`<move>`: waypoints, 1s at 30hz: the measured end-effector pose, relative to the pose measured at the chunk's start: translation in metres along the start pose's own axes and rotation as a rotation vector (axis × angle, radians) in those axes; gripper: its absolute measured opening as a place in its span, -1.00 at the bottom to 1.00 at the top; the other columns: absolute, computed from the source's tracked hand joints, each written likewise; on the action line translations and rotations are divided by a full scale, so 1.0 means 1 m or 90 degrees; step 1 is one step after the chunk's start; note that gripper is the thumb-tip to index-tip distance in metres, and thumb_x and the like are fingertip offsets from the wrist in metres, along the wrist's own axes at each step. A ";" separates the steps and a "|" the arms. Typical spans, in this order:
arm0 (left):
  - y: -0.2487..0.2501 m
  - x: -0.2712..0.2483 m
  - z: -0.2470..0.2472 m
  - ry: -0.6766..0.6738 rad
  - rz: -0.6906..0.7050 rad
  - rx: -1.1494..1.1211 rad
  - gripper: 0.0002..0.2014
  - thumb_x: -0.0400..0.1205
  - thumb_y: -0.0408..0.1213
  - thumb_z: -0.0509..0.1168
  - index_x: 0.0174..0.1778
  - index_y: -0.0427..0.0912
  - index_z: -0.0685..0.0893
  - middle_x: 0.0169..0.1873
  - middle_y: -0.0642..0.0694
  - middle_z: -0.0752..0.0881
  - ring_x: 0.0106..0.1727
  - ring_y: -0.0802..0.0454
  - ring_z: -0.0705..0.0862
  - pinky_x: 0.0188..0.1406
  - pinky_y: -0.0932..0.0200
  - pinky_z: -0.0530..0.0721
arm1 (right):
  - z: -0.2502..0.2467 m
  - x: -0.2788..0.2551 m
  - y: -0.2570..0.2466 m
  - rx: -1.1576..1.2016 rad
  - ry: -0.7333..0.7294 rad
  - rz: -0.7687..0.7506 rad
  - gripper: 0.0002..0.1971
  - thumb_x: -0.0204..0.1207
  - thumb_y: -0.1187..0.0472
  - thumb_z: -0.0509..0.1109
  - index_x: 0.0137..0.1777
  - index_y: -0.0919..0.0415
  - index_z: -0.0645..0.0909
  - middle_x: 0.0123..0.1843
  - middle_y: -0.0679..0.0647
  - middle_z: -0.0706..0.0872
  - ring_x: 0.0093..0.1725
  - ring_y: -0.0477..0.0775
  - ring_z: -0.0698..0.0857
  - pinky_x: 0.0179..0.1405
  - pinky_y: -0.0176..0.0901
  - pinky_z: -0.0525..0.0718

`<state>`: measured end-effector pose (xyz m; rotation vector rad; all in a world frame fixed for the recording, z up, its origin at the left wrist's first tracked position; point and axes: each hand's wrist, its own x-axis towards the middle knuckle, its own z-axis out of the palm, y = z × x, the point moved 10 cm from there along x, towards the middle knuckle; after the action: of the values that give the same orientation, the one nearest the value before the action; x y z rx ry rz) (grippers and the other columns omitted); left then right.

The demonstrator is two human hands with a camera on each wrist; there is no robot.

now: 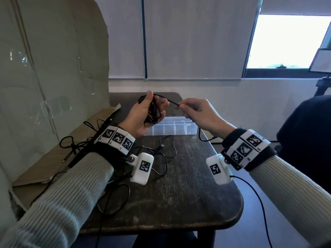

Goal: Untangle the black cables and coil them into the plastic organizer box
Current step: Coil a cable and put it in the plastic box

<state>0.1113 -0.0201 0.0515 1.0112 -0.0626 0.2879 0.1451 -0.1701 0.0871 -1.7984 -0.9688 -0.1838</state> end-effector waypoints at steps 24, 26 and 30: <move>-0.004 0.000 0.007 -0.036 0.083 0.705 -0.15 0.72 0.20 -0.34 -0.38 -0.31 0.69 -0.62 -0.12 0.65 -0.69 0.05 0.52 -0.68 0.29 0.42 | 0.028 0.002 -0.042 -0.218 -0.128 -0.076 -0.90 0.47 0.09 0.54 -0.22 0.07 0.80 -0.42 -0.05 0.77 -0.49 -0.22 0.64 -0.37 -0.30 0.62; -0.013 -0.004 0.019 -0.115 0.080 0.714 -0.18 0.74 0.14 -0.36 -0.37 -0.29 0.67 -0.56 -0.13 0.70 -0.64 0.01 0.59 -0.65 0.28 0.45 | 0.025 0.010 -0.044 -0.209 -0.104 -0.074 -0.85 0.34 0.09 0.63 -0.23 0.07 0.73 -0.32 -0.01 0.81 -0.29 -0.07 0.78 -0.16 -0.11 0.74; -0.016 -0.013 0.029 -0.147 0.095 0.684 -0.25 0.75 0.13 -0.35 -0.49 -0.24 0.50 -0.63 -0.12 0.61 -0.69 0.06 0.51 -0.67 0.28 0.40 | 0.025 0.017 -0.034 -0.227 -0.118 -0.049 -0.76 0.31 0.01 0.65 -0.11 0.08 0.74 -0.11 -0.05 0.82 -0.10 -0.09 0.75 -0.04 -0.16 0.67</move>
<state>0.1058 -0.0551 0.0514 2.1129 -0.2069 0.3432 0.1258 -0.1358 0.1096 -2.1337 -1.1947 -0.2541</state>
